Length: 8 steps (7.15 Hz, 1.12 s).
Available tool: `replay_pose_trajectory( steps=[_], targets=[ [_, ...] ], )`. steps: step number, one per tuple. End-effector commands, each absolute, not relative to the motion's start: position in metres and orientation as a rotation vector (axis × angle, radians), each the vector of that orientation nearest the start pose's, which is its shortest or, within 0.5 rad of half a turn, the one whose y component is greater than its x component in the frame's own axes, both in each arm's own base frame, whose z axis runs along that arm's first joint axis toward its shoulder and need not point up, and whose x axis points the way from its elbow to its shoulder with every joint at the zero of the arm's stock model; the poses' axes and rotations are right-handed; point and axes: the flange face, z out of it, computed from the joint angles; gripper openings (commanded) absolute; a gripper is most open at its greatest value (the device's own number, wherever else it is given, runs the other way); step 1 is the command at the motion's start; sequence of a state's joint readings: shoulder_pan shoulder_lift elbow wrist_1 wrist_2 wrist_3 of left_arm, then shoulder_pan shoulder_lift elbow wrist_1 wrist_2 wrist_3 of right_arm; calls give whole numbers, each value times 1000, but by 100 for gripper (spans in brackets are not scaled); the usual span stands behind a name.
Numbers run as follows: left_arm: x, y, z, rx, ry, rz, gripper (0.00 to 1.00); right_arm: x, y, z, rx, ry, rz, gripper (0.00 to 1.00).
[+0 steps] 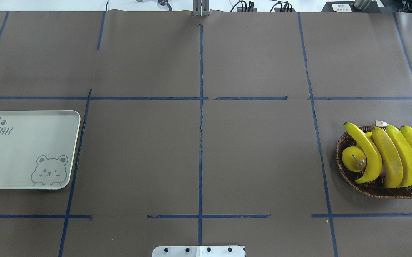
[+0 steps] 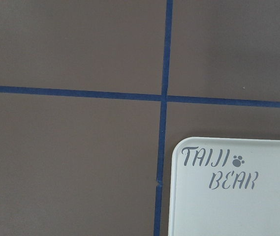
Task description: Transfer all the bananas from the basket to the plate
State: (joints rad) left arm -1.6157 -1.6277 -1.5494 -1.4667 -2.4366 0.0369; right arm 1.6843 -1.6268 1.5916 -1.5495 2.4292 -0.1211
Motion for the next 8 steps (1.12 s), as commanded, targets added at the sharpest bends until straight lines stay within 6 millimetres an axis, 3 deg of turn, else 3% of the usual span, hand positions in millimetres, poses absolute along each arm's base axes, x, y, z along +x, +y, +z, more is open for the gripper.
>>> replay_pose_trajectory(
  steps=[1,8],
  targets=[
    [-81,-508,642,-24,870,-37,100,110,-461,665,90,-851,-3,100],
    [-80,-509,636,-13,877,-31,100,110,-462,653,109,-852,-6,100]
  ],
)
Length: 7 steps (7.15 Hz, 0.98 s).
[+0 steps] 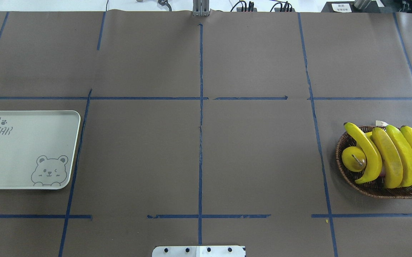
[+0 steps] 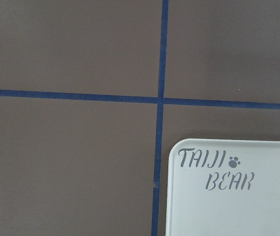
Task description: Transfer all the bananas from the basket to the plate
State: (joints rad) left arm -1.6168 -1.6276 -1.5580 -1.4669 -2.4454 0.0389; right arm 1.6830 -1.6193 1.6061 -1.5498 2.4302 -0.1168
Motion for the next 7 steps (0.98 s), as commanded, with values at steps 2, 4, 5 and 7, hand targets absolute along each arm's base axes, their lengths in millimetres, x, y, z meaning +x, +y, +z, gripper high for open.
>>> replay_pose_trajectory(
  steps=[2,4,5,7],
  targets=[
    [-81,-508,631,-5,875,-30,100,110,-464,650,112,-852,-6,100],
    [-80,-510,627,-10,877,-49,100,101,-472,634,122,-846,-28,100],
    [-80,-510,626,-11,876,-58,100,100,-477,629,99,-851,32,100],
    [-80,-510,623,-8,878,-57,100,95,-477,619,97,-900,60,100]
  ],
)
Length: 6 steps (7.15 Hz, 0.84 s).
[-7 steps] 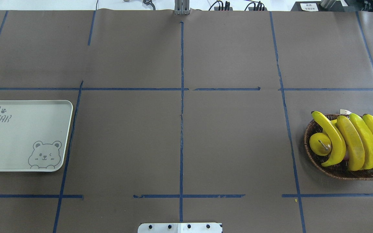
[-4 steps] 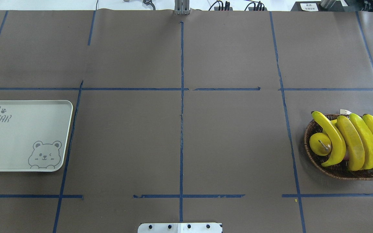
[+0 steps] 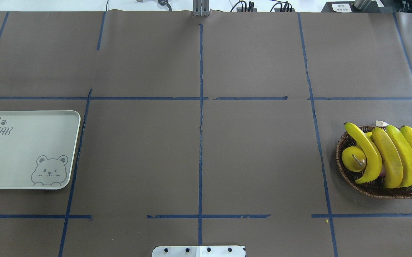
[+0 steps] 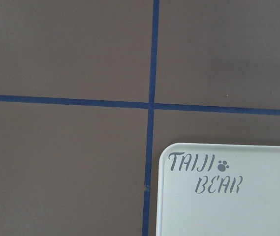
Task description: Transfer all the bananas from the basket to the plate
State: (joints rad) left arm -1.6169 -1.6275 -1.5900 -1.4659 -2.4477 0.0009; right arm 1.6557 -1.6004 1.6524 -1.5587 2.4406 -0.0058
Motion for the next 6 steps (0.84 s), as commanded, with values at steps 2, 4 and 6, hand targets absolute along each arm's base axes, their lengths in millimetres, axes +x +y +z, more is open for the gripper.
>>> replay_pose_trajectory(
  steps=[2,4,6],
  targets=[
    [-80,-510,623,-8,878,-57,100,89,-455,635,101,-966,55,100],
    [-80,-510,622,-5,879,-58,100,72,-458,619,181,-954,13,100],
    [-79,-510,620,-10,895,-73,100,37,-430,586,131,-941,63,99]
  ],
)
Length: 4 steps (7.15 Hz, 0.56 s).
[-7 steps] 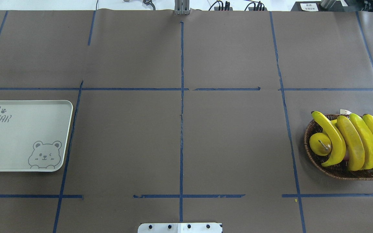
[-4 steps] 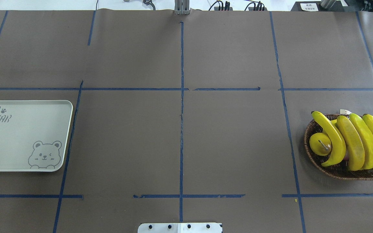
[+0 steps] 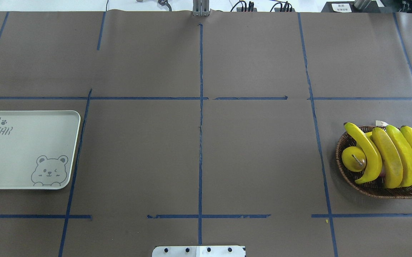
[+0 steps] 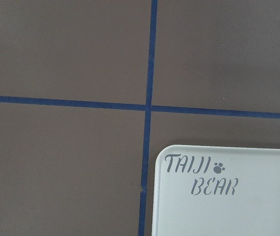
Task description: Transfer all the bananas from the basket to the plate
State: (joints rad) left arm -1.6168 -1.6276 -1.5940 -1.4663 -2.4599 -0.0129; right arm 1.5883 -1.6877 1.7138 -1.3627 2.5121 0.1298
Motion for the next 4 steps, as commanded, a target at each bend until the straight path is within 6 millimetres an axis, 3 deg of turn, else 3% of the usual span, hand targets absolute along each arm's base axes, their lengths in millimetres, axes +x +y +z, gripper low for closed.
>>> replay_pose_trajectory(
  steps=[1,2,3,4],
  targets=[
    [-80,-510,614,-1,896,-71,100,30,-401,568,165,-885,86,99],
    [-79,-505,613,-3,910,-79,100,24,-374,579,186,-890,56,99],
    [-77,-485,612,-5,918,-83,100,8,-357,582,204,-902,3,99],
    [-76,-481,607,-4,918,-96,100,-13,-336,589,176,-920,-6,99]
  ],
)
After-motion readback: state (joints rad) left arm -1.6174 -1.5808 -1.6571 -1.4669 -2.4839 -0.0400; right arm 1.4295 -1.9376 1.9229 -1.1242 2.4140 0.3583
